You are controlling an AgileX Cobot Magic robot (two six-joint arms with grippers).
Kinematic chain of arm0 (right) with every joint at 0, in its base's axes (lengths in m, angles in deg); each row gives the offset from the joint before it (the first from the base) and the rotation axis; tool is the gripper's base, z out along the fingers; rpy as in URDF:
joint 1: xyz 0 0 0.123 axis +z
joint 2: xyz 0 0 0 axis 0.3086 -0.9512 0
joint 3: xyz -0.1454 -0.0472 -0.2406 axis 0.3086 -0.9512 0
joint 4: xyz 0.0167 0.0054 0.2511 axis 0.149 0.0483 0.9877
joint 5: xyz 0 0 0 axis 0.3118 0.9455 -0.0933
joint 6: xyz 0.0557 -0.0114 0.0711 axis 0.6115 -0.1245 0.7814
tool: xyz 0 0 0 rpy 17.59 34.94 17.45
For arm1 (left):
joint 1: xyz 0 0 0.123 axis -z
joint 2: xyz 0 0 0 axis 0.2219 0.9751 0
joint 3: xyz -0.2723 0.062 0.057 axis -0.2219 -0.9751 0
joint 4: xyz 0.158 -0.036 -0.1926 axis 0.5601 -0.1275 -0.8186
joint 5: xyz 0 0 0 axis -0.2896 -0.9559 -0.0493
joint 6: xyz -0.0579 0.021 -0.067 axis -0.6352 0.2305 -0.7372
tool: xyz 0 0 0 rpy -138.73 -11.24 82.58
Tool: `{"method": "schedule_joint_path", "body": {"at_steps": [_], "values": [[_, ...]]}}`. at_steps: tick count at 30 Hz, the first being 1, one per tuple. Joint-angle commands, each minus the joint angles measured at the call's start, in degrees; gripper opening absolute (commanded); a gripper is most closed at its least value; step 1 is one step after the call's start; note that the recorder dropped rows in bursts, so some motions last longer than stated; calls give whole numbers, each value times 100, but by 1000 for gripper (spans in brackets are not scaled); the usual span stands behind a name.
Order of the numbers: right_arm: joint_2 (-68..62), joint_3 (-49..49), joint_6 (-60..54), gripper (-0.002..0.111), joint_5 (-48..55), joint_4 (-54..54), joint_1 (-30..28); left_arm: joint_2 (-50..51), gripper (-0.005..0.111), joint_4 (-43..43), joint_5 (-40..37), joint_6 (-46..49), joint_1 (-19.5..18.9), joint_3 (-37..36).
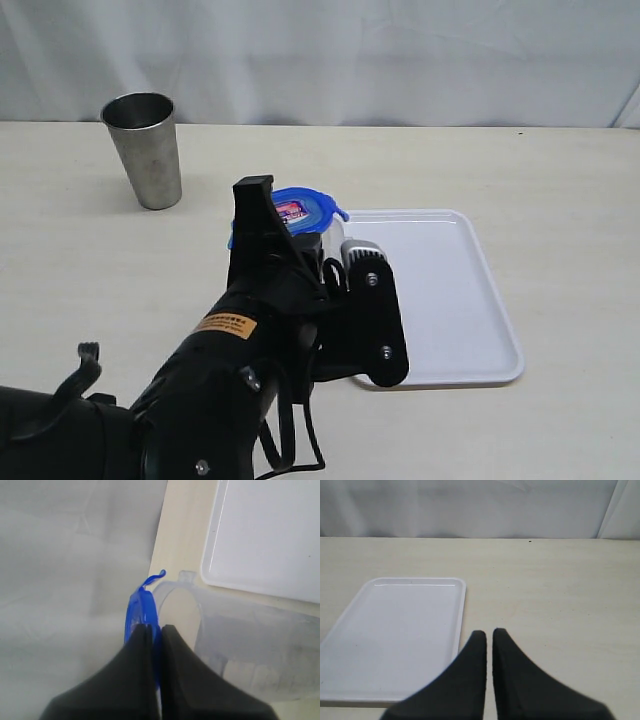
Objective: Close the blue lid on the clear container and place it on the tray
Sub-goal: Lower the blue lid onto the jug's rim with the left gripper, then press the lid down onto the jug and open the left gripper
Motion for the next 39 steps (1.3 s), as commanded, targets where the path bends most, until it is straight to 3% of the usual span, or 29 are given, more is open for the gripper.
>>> {"method": "schedule_joint_path", "body": {"at_steps": [1, 5, 26, 39], "values": [[24, -21, -2, 5, -22, -4, -19, -40, 0, 50, -20, -55, 104, -25], [24, -21, -2, 5, -22, -4, -19, -40, 0, 143, 166, -55, 310, -25], [24, -21, -2, 5, -22, -4, -19, -40, 0, -274, -321, -8, 310, -25], [24, -21, -2, 5, -22, -4, -19, -40, 0, -421, -199, -8, 310, -25]]}}
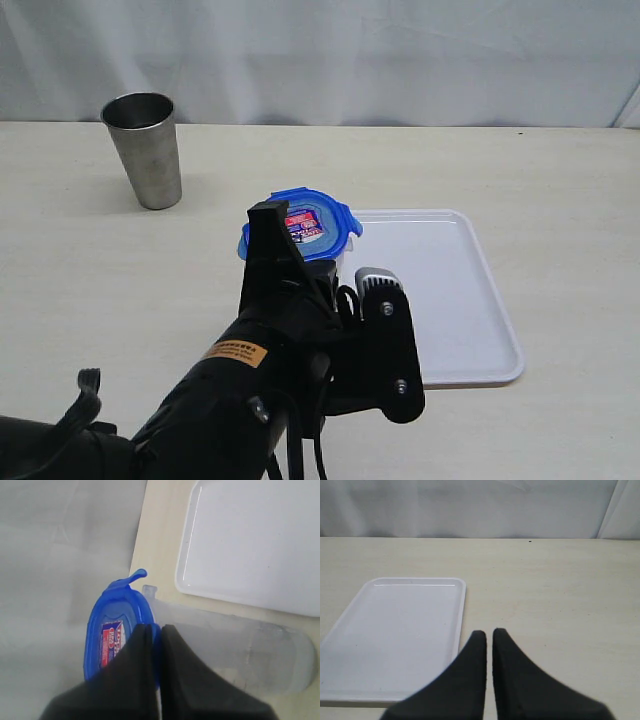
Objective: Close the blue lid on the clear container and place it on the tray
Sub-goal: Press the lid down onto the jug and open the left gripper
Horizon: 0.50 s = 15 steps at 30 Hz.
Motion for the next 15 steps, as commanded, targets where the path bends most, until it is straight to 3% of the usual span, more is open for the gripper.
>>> {"method": "schedule_joint_path", "body": {"at_steps": [1, 5, 10, 15], "values": [[24, -21, -2, 5, -22, -4, -19, -37, 0, -133, -45, -8, 40, -25], [24, -21, -2, 5, -22, -4, -19, -37, 1, -148, -177, -8, 40, -25], [24, -21, -2, 5, -22, -4, -19, -37, 32, -157, -77, -8, 40, -25], [24, -21, -2, 5, -22, -4, -19, -37, 46, -170, 173, -53, 40, -25]]}}
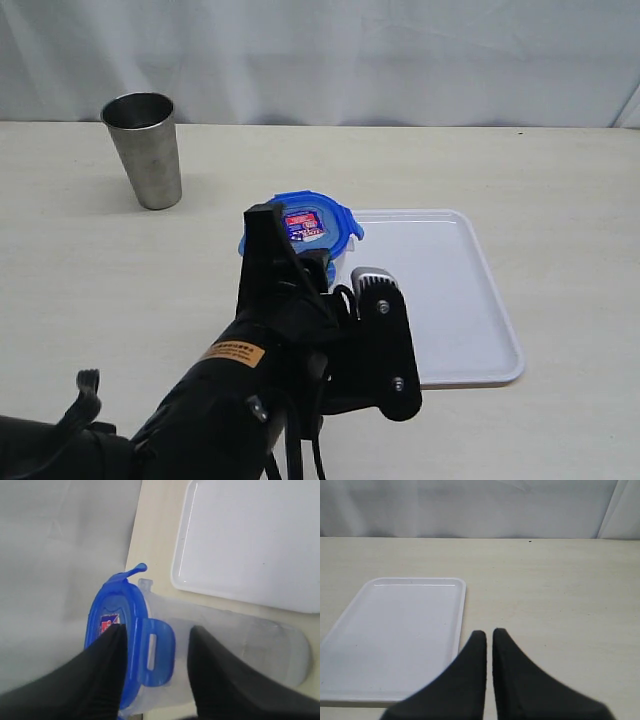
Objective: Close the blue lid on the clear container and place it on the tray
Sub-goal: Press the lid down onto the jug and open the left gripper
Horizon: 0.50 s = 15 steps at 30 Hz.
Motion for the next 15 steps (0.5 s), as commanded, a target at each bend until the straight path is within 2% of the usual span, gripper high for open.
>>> {"method": "schedule_joint_path", "body": {"at_steps": [1, 15], "values": [[24, -21, -2, 5, -22, -4, -19, -37, 48, -65, 179, -53, 40, -25], [24, -21, -2, 5, -22, -4, -19, -37, 51, -828, 449, -7, 40, -25]]}}
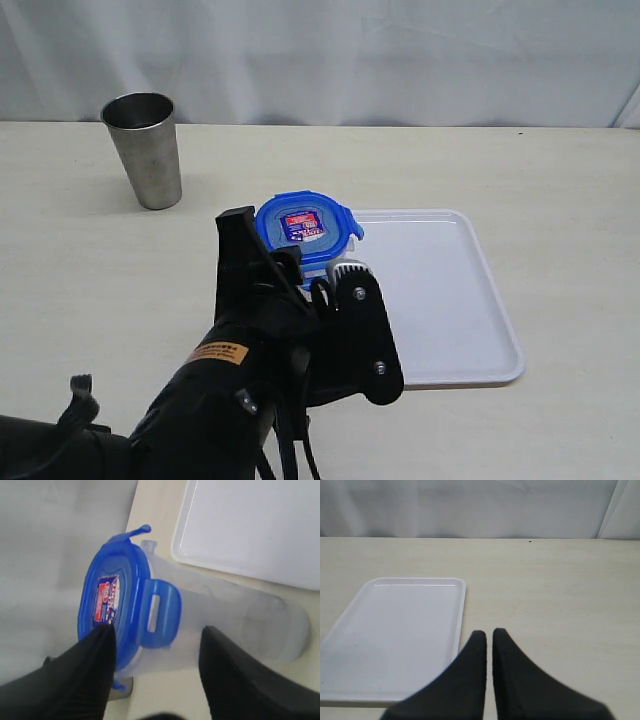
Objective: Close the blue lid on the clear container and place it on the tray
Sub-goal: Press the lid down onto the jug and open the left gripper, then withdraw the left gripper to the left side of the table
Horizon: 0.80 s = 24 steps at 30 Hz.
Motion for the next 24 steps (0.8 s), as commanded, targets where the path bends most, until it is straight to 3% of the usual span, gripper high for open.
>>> {"method": "schedule_joint_path", "body": {"at_steps": [1, 10, 21, 24], "values": [[24, -21, -2, 5, -22, -4, -19, -37, 51, -252, 249, -7, 40, -25], [24, -21, -2, 5, -22, -4, -19, -37, 51, -715, 494, 270, 40, -25], [24, -21, -2, 5, -22, -4, -19, -37, 50, -739, 1702, 83, 40, -25], [24, -21, -2, 5, -22, -4, -19, -53, 50, -686, 1702, -93, 26, -25]]}}
